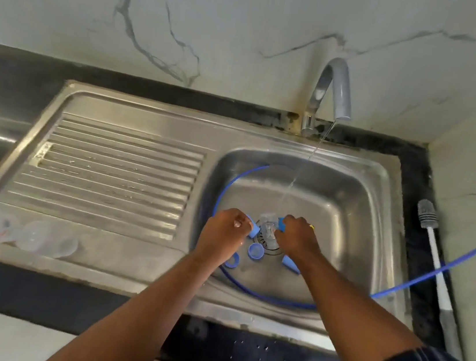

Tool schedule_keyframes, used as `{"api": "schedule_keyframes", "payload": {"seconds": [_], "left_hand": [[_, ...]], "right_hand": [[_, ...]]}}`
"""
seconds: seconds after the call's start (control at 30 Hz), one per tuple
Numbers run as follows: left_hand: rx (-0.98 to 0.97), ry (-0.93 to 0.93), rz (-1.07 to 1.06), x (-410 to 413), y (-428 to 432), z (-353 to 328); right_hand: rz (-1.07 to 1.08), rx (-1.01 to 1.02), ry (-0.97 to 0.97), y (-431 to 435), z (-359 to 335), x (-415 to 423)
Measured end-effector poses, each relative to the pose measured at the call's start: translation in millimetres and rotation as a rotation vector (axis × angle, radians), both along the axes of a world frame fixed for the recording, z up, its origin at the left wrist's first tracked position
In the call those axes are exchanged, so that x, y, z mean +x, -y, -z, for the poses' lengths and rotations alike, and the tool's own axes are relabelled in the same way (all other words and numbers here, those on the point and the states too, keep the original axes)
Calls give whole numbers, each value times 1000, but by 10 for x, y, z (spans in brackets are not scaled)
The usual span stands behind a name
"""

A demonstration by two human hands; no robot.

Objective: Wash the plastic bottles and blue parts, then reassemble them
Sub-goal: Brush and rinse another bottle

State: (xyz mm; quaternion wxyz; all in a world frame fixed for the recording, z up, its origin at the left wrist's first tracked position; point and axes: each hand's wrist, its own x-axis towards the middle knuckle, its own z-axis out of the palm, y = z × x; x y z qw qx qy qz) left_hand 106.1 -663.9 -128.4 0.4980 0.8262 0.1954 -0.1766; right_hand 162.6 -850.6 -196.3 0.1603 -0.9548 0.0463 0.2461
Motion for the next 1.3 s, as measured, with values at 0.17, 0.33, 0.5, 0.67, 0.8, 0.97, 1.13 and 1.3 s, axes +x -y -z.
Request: {"api": "schedule_keyframes", "payload": {"seconds": [0.17, 0.33, 0.5, 0.67, 0.8, 0.97, 1.13, 1.3], "left_hand": [[9, -28, -53, 233, 67, 188], [-22, -52, -53, 372, 126, 292], [-67, -92, -3, 452, 158, 355], [-158, -117, -4, 647, 167, 334], [-280, -153, 2, 849, 227, 225], [-420, -102, -13, 1208, 376, -38], [-529, -28, 22, 1437, 469, -273], [-530, 74, 171, 1488, 508, -328]], "right_hand": [[-92, -87, 9, -88, 283, 325], [-96, -121, -4, -178, 470, 431], [4, -28, 17, -157, 453, 472], [275, 263, 112, -75, 144, 575], [437, 427, 165, 6, -208, 695], [443, 484, 297, 73, -628, 742], [396, 575, 392, 103, -839, 717], [466, 715, 424, 132, -939, 738]]}}
